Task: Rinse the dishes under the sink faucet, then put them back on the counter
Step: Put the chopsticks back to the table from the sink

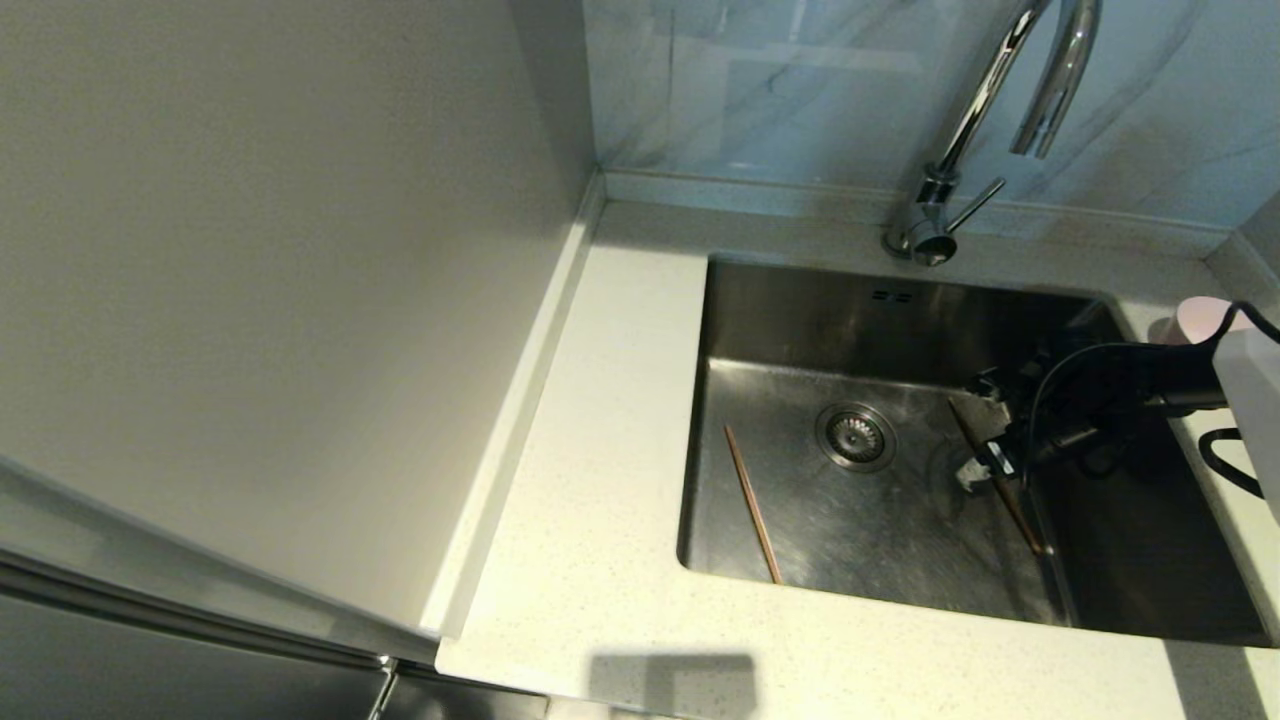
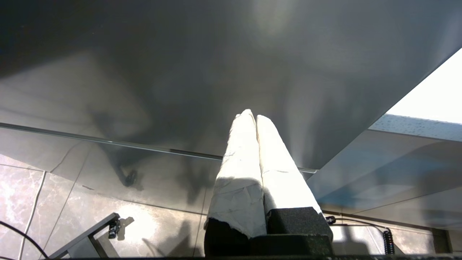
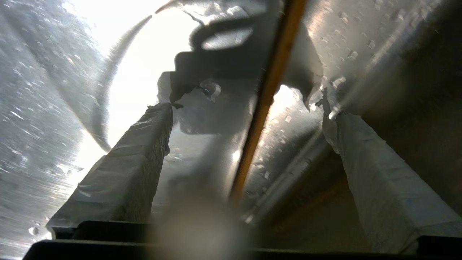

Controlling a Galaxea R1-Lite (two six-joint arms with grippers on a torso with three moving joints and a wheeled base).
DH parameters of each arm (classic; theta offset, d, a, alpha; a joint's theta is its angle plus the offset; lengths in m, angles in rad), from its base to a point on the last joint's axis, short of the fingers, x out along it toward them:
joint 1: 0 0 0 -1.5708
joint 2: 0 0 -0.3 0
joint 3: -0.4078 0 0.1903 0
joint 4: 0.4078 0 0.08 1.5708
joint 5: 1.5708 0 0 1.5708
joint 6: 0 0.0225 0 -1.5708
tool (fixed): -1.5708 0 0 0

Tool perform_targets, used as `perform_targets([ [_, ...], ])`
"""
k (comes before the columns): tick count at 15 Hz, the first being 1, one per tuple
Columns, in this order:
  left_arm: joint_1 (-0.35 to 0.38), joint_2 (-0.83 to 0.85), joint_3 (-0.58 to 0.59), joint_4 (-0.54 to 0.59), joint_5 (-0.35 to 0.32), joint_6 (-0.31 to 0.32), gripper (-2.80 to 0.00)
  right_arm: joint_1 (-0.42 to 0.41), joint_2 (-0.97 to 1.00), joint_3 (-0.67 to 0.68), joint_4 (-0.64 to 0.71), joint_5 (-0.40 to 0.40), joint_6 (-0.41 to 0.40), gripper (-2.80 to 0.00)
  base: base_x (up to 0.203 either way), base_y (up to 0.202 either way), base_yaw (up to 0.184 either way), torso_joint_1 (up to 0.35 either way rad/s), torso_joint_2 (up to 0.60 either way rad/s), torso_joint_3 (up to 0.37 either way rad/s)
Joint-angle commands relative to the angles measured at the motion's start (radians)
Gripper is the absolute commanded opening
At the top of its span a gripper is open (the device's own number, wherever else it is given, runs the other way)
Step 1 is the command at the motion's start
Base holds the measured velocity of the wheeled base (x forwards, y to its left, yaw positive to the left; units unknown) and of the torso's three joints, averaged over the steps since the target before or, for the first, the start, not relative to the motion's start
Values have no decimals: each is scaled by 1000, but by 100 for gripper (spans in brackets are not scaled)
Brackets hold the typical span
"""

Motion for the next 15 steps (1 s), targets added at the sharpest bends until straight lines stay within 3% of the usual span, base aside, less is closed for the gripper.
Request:
perform_targets([
  [1,0,-3,0,-1,0,-1,-280,7,19,-4,-6,0,-1,0,0,0,0,0,0,0],
  [14,0,-3,0,1,0,-1,-280,-5,81,-82,-31,-1,-1,0,0,0,0,0,0,0],
  [15,0,-3,0,-1,0,-1,-280,-7,81,-81,-31,-1,-1,-280,0,0,0,0,0,0],
])
